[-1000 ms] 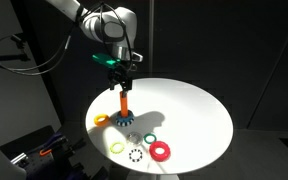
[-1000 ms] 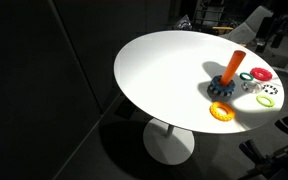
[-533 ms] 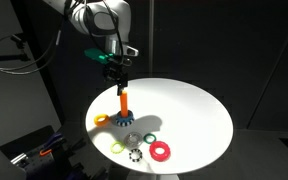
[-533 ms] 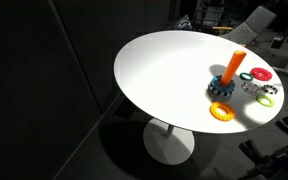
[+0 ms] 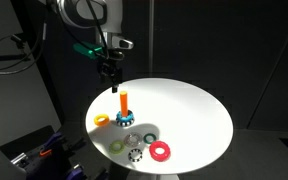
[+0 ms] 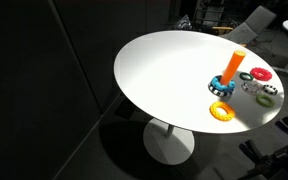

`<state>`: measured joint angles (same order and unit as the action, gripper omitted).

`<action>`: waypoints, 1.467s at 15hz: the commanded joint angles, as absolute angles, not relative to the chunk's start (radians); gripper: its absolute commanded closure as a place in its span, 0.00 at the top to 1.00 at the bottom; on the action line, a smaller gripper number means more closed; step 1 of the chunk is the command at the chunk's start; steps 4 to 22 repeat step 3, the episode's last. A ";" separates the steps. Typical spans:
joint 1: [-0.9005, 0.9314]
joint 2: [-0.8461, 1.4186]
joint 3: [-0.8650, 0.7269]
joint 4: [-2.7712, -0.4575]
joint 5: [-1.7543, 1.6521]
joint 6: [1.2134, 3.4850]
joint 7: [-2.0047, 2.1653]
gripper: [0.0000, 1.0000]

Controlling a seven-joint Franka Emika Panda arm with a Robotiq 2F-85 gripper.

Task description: Put the blue ring on the stack

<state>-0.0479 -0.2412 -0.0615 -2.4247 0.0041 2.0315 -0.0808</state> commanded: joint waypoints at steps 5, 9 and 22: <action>-0.055 -0.268 -0.068 -2.435 0.004 2.030 -0.081 1.00; -0.055 -0.268 -0.068 -2.435 0.004 2.030 -0.081 1.00; -0.055 -0.268 -0.068 -2.435 0.004 2.030 -0.081 1.00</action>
